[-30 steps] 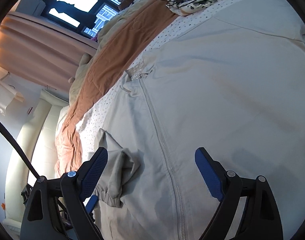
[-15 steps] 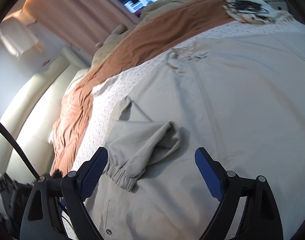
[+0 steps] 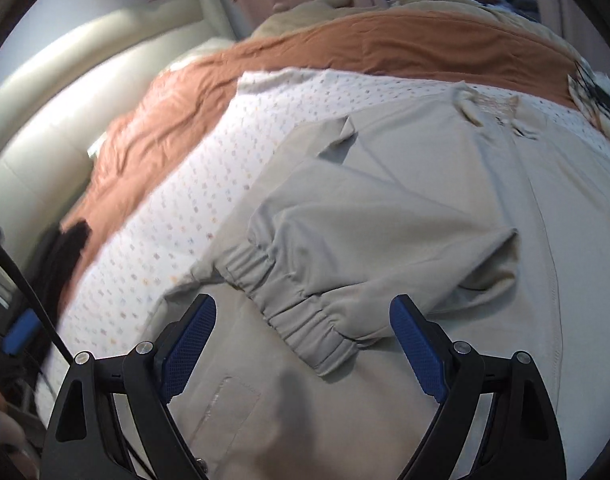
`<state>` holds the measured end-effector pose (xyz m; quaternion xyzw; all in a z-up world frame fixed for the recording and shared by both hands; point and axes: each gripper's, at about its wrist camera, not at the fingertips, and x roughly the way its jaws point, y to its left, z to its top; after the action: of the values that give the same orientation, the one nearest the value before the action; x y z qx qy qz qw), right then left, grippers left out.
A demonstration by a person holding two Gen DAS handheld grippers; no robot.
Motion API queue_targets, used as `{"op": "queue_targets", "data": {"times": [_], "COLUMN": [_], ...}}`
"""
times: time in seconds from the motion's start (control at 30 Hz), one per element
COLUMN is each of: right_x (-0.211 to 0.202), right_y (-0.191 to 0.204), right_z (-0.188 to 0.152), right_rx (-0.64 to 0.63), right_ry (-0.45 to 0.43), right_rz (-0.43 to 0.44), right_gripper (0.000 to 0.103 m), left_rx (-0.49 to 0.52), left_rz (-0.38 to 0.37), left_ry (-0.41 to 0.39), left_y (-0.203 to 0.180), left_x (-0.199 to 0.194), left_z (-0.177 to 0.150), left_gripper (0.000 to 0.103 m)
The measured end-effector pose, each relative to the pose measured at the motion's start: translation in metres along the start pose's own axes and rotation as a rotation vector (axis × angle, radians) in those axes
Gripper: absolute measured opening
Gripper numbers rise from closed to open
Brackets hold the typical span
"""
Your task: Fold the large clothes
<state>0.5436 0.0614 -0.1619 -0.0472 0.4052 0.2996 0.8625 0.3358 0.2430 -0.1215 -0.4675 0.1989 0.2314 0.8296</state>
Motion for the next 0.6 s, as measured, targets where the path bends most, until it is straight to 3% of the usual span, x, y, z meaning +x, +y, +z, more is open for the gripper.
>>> {"op": "queue_targets", "data": {"times": [0.2, 0.27, 0.37, 0.4, 0.43, 0.5, 0.6], "right_x": [0.042, 0.048, 0.047, 0.045, 0.042, 0.035, 0.016], "right_y": [0.007, 0.006, 0.002, -0.003, -0.005, -0.016, -0.034], "right_z": [-0.001, -0.002, 0.000, 0.002, 0.003, 0.005, 0.010], "right_rx": [-0.028, -0.025, -0.039, -0.016, 0.009, 0.067, 0.124], "right_ry": [0.100, 0.118, 0.107, 0.099, 0.095, 0.074, 0.017], "right_rz": [-0.116, -0.127, -0.178, -0.171, -0.149, -0.098, -0.057], "right_gripper": [0.088, 0.083, 0.046, 0.024, 0.015, 0.006, 0.005], "left_rx": [-0.061, -0.060, -0.046, -0.039, -0.032, -0.019, 0.001], "left_rz": [-0.008, -0.021, -0.038, -0.042, -0.043, -0.040, -0.034], "left_ry": [-0.008, 0.007, 0.022, 0.028, 0.033, 0.037, 0.032], "left_y": [0.017, 0.016, 0.010, 0.008, 0.007, 0.003, -0.003], "left_x": [0.003, 0.007, 0.011, 0.013, 0.014, 0.016, 0.016], "left_z": [0.005, 0.003, -0.002, -0.003, -0.005, -0.007, -0.011], "left_gripper": [0.103, 0.103, 0.103, 0.103, 0.103, 0.103, 0.103]}}
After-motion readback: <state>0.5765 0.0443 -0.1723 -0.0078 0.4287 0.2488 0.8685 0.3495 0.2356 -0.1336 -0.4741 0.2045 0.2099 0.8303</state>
